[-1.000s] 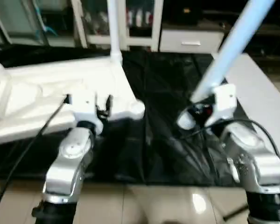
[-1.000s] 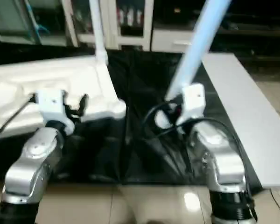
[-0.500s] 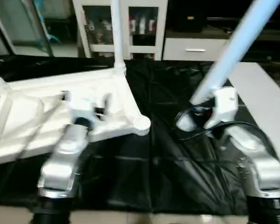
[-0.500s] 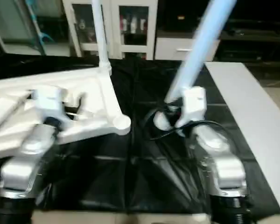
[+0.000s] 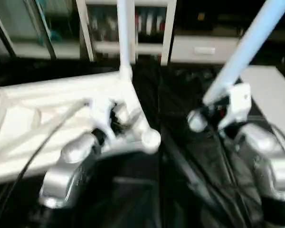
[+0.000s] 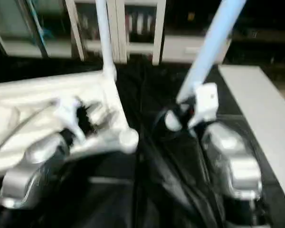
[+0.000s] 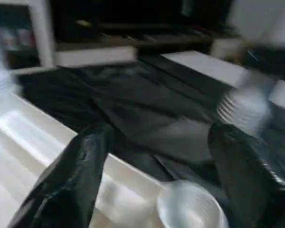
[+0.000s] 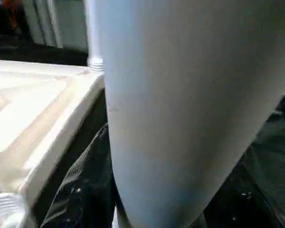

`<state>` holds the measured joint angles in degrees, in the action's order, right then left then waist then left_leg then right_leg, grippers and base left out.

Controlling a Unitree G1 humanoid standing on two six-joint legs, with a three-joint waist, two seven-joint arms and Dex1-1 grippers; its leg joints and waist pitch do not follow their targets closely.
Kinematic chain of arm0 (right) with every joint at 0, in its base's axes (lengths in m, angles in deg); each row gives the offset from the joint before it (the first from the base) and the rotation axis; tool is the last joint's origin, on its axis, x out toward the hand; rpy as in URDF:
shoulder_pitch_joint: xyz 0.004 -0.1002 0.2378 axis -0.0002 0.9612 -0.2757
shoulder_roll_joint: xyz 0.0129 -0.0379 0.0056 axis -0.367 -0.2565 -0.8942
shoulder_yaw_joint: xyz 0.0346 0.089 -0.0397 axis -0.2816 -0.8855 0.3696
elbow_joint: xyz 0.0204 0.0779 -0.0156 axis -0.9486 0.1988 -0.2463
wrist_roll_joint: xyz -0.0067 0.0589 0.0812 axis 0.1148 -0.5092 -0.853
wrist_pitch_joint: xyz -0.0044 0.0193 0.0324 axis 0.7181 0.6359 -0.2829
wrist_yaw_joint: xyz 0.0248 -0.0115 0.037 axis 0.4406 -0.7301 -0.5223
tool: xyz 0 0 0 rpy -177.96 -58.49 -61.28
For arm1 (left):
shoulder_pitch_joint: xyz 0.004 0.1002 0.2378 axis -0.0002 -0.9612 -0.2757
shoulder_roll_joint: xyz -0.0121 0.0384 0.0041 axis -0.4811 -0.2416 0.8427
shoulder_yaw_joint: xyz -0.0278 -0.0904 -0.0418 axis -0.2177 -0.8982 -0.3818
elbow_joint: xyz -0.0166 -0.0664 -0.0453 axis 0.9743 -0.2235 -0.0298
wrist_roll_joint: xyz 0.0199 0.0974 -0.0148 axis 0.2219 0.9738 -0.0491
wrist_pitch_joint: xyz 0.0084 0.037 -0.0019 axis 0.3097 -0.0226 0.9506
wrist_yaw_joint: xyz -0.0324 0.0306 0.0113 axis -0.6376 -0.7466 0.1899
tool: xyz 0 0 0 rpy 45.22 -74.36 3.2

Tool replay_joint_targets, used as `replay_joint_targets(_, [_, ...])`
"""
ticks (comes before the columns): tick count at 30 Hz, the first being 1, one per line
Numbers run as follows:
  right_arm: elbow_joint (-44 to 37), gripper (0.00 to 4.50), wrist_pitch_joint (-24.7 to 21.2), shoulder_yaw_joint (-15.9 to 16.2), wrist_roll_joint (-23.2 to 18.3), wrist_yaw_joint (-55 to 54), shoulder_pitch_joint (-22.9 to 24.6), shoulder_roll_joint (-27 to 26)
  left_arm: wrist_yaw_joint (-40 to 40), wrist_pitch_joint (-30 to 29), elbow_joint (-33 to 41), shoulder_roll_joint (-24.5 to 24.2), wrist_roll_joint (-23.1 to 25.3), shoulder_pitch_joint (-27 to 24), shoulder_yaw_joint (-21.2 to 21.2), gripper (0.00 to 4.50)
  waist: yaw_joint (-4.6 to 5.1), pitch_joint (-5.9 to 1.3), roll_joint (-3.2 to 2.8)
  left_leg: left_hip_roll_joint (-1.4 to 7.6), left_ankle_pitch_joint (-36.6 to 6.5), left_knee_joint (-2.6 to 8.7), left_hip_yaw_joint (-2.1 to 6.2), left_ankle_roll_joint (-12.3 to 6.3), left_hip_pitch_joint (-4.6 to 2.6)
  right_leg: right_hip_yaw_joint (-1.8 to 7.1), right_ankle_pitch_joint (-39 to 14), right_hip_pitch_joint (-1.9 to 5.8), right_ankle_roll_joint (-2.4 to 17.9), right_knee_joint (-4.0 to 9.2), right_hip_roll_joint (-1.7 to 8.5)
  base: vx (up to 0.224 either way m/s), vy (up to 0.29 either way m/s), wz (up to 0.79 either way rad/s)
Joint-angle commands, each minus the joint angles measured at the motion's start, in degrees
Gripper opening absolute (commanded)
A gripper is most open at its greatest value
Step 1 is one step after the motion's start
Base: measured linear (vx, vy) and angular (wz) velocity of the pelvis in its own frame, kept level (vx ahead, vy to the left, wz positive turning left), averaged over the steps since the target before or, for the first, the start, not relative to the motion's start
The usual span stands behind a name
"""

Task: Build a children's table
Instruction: Pick table leg

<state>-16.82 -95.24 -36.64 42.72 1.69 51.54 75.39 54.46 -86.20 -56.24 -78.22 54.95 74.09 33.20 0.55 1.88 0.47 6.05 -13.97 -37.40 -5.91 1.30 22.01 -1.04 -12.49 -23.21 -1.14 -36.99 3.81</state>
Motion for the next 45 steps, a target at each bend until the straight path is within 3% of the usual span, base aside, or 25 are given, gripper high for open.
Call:
replay_joint_targets(1, [0.38, 1.83, -0.66, 0.27, -2.32, 4.08, -2.56, 1.93, -7.72, -3.09, -2.07, -3.56, -0.98, 1.41, 1.44, 4.08, -0.28, -2.41, 0.29, 4.97, -2.31, 4.9, 0.64, -4.65, -0.99, 1.58, 2.38, 3.78, 15.39, 3.62, 3.71, 0.0, 0.0, 0.0])
replay_joint_targets(2, [0.48, 1.83, -0.67, 0.31, -2.44, 4.38, -2.68, 2.07, -8.31, -3.34, -2.2, -3.92, -1.05, 1.54, 1.58, 4.11, -0.16, -2.09, 0.32, 5.29, -5.46, 5.22, 0.49, -3.79, -1.13, 1.68, -2.25, 3.59, 15.62, 3.95, 3.66, 0.0, 0.0, 0.0])
replay_joint_targets(4, [1.29, 1.83, -1.12, 1.14, -3.28, 7.71, -3.7, 3.6, -13.4, -6.27, -3.55, -7.66, -1.96, 3.17, 3.59, 4.22, -0.2, -1.38, 0.4, 5.64, -15.51, 5.8, -0.49, 0.38, -2.12, 2.08, -16.24, 2.48, 14.08, 5.12, 3.74, -0.075, -0.011, 0.03])
replay_joint_targets(6, [1.81, 1.83, -1.12, 2.09, -3.41, 10.27, -4.12, 4.93, -15.03, -5.87, -5.99, -9.33, -0.24, 4.95, 5.43, 4.34, -0.28, -1.05, 0.88, 5.77, -19.53, 6.17, -0.82, 2.64, -2.46, 2.21, -22.33, 1.95, 11.59, 5.71, 3.63, -0.073, -0.005, 0.05])
replay_joint_targets(7, [1.87, 1.83, -0.97, 2.64, -3.46, 11.46, -3.99, 5.5, -15.04, -4.46, -8.32, -9.31, 1.3, 6.05, 6.2, 4.34, -0.67, -1.02, 0.57, 5.93, -20.64, 6.15, -0.96, 3.65, -2.92, 2.45, -24.14, 1.47, 10.52, 6.0, 3.74, -0.061, 0.001, 0.07])
replay_joint_targets(9, [1.52, 1.83, -1.3, 3.53, -4.06, 13.32, -3.92, 6.11, -14.9, -2.87, -12.74, -8.96, 3.89, 8.4, 7.26, 4.34, -0.72, -1.03, 0.67, 5.86, -20.18, 6.37, -1.08, 3.91, -2.62, 2.58, -24.68, 1.64, 9.55, 6.35, 3.78, -0.057, 0.002, 0.07])
replay_joint_targets(12, [-0.2, 1.83, -1.73, 4.27, -5.23, 14.73, -2.97, 6.36, -14.68, -3.49, -15.84, -8.4, 5.93, 10.6, 8.48, 4.34, -0.81, -1.5, 0.1, 6.01, -16.5, 6.59, -0.8, 3.94, -1.69, 2.58, -19.79, 2.67, 10.05, 5.71, 4.13, 0.0, 0.0, 0.0])
replay_joint_targets(13, [-0.47, 1.83, -1.68, 4.32, -5.4, 14.83, -2.67, 6.38, -14.67, -3.9, -16.14, -8.37, 6.3, 10.95, 8.85, 4.34, -0.9, -1.58, 0.4, 6.12, -15.52, 6.54, -0.95, 3.62, -1.71, 2.63, -17.96, 2.66, 10.62, 5.69, 4.16, 0.0, 0.0, 0.0])
replay_joint_targets(14, [-0.3, 1.83, -1.2, 4.34, -5.41, 15.1, -2.16, 6.37, -14.87, -3.7, -16.93, -8.34, 6.89, 11.62, 9.74, 4.34, -1.15, -1.58, -0.53, 6.08, -15.33, 6.51, -0.84, 3.74, -1.82, 2.65, -17.17, 2.57, 11.18, 5.5, 4.23, 0.0, 0.0, 0.0])
replay_joint_targets(15, [-0.39, 1.83, -0.69, 4.52, -5.27, 14.91, -1.24, 5.99, -15.0, -3.82, -17.84, -8.44, 7.45, 12.23, 10.62, 4.34, -0.9, -1.51, 0.32, 6.02, -15.38, 6.48, -1.12, 3.26, -1.69, 2.68, -17.11, 2.6, 11.34, 5.81, 4.02, 0.0, 0.0, 0.0])
replay_joint_targets(16, [-0.7, 1.83, -0.36, 4.7, -4.66, 14.54, -0.37, 5.99, -15.36, -3.81, -18.24, -8.7, 8.06, 12.62, 11.67, 4.34, -1.14, -1.61, -0.61, 6.0, -14.84, 6.44, -1.06, 3.29, -1.72, 2.72, -16.62, 2.65, 11.66, 5.75, 4.18, 0.0, 0.0, 0.0])
replay_joint_targets(18, [-1.69, 1.83, -0.86, 4.32, -4.98, 14.52, 0.34, 6.1, -16.65, -3.65, -18.64, -9.0, 8.69, 13.19, 13.01, 4.34, -1.06, -1.81, -0.29, 6.01, -13.25, 6.41, -1.05, 2.79, -1.39, 2.66, -13.93, 3.06, 12.4, 5.5, 4.09, 0.0, 0.0, 0.0])
replay_joint_targets(24, [-3.56, 1.83, -1.27, 3.63, -5.64, 14.8, 1.97, 6.89, -19.4, -4.82, -20.53, -9.78, 10.12, 14.55, 14.02, 3.68, -1.2, -2.41, -1.63, 5.9, -4.31, 5.68, -1.32, 0.0, -1.03, 2.52, -1.48, 3.92, 16.18, 4.43, 3.98, 0.009, -0.002, 0.0])
replay_joint_targets(26, [-4.67, 1.83, -1.53, 3.8, -5.85, 14.89, 2.46, 7.15, -19.06, -4.99, -20.63, -9.94, 9.88, 14.55, 13.34, 3.59, -1.32, -2.7, -1.79, 5.89, -0.63, 5.44, -1.55, -1.49, -1.13, 2.35, 4.92, 4.16, 17.71, 4.1, 3.87, 0.052, -0.014, -0.01])
replay_joint_targets(28, [-5.82, 1.83, -1.64, 4.61, -6.11, 15.63, 2.88, 7.51, -19.02, -5.18, -20.44, -10.44, 9.38, 14.27, 12.57, 3.36, -1.48, -2.7, -1.71, 5.93, 0.0, 5.44, -1.62, -2.31, -1.12, 2.34, 6.45, 4.31, 18.44, 4.01, 3.94, 0.0, 0.0, 0.0])
replay_joint_targets(30, [-6.89, 1.83, -1.83, 5.49, -6.36, 16.64, 3.2, 7.97, -19.54, -5.29, -19.63, -11.32, 9.13, 13.74, 12.12, 3.14, -1.67, -2.58, -0.83, 6.02, -0.62, 5.62, -1.69, -2.94, -1.03, 2.34, 4.98, 4.52, 18.43, 4.0, 4.04, 0.0, 0.0, 0.0])
replay_joint_targets(31, [-7.16, 1.83, -1.85, 6.1, -6.39, 17.12, 3.15, 8.05, -20.01, -5.1, -19.52, -11.81, 8.98, 13.52, 11.78, 3.1, -1.64, -2.41, -1.02, 6.16, -1.22, 5.74, -1.69, -2.97, -1.13, 2.27, 2.89, 4.28, 18.33, 4.22, 4.12, 0.0, 0.0, 0.0])
replay_joint_targets(32, [-6.99, 1.83, -1.64, 6.6, -6.25, 17.36, 3.16, 7.93, -20.42, -4.82, -19.66, -12.16, 8.98, 13.25, 11.53, 3.03, -1.65, -2.29, -2.04, 6.23, -2.55, 5.8, -1.63, -2.33, -1.4, 2.24, 0.72, 3.97, 18.26, 4.35, 4.03, 0.0, 0.0, 0.0])
replay_joint_targets(34, [-5.86, 1.83, -0.81, 7.07, -5.97, 18.03, 3.39, 7.89, -20.76, -4.84, -19.58, -12.53, 9.15, 12.55, 11.36, 2.78, -1.46, -2.1, -1.48, 6.31, -5.07, 5.98, -1.73, -1.46, -1.52, 2.29, -2.19, 3.89, 18.02, 4.69, 3.94, 0.0, 0.0, 0.0])
replay_joint_targets(36, [-5.49, 1.83, -0.71, 7.97, -5.51, 18.64, 2.81, 8.34, -21.2, -5.6, -18.75, -12.9, 9.28, 12.32, 11.42, 2.63, -1.45, -1.93, 0.12, 6.39, -5.68, 6.14, -2.0, -1.34, -1.55, 2.36, -6.05, 3.81, 17.08, 5.0, 4.07, 0.0, 0.0, 0.0])
replay_joint_targets(37, [-5.05, 1.83, -0.74, 8.42, -5.67, 19.01, 1.86, 8.02, -21.58, -5.72, -18.64, -13.23, 9.27, 12.42, 11.25, 2.56, -1.66, -1.84, -0.65, 6.52, -6.06, 6.21, -1.93, -0.83, -1.75, 2.42, -7.82, 3.49, 16.72, 5.05, 4.21, 0.0, 0.0, 0.0])
replay_joint_targets(38, [-4.94, 1.83, -0.66, 8.52, -5.69, 19.04, 1.73, 7.88, -21.62, -5.64, -18.73, -13.32, 9.26, 12.39, 11.18, 2.45, -1.64, -1.79, -0.77, 6.56, -6.56, 6.25, -1.98, -0.54, -1.85, 2.4, -8.38, 3.26, 16.59, 5.11, 4.09, 0.0, 0.0, 0.0])
replay_joint_targets(42, [-3.49, 1.83, 0.12, 9.16, -5.1, 19.0, 0.38, 7.76, -22.0, -4.92, -18.98, -14.48, 10.39, 12.55, 12.03, 2.19, -1.8, -1.76, -0.32, 6.51, -7.38, 6.47, -2.15, 0.44, -1.76, 2.52, -7.91, 3.28, 15.66, 5.03, 4.03, 0.0, 0.0, 0.0])
replay_joint_targets(43, [-2.71, 1.83, 0.46, 9.11, -5.01, 19.03, -0.33, 7.54, -22.42, -4.56, -19.09, -14.76, 10.97, 12.54, 12.65, 2.16, -1.99, -1.84, -0.65, 6.56, -6.81, 6.42, -2.21, 0.5, -1.87, 2.55, -7.5, 3.17, 15.52, 4.96, 4.1, 0.0, 0.0, 0.0])
replay_joint_targets(45, [-2.26, 1.83, 0.76, 9.08, -4.83, 19.13, -0.59, 7.38, -22.29, -3.93, -19.59, -14.9, 11.86, 12.54, 13.09, 1.91, -2.19, -1.9, -0.54, 6.59, -5.82, 6.35, -2.39, 0.49, -1.88, 2.57, -6.0, 3.16, 15.5, 4.86, 4.02, 0.0, 0.0, 0.0])
